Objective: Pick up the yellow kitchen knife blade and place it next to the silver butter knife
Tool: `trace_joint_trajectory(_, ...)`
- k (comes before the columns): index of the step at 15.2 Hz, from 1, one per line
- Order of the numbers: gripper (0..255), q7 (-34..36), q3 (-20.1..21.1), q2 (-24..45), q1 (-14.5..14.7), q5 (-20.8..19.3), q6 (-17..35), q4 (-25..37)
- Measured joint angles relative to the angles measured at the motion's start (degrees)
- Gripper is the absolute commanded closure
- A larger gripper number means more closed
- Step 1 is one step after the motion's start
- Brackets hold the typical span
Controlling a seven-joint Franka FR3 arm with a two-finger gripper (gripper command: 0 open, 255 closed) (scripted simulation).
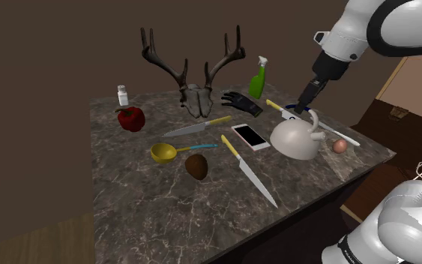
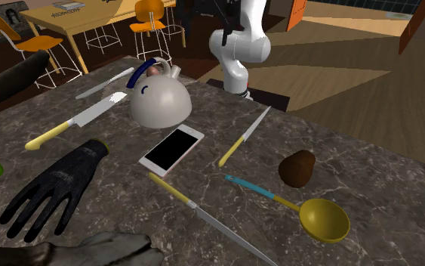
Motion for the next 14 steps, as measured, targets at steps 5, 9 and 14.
trace_joint_trajectory(5, 0, -6.10, -1.70, 6.57, 1.58, -0.70, 3.26, 2.36)
trace_joint_trajectory(9, 0, -14.31, -3.64, 15.67, 3.54, -1.20, 6.89, 6.57)
trace_joint_trajectory(14, 0, -24.41, -5.05, 27.40, 5.82, -1.04, 9.87, 13.59)
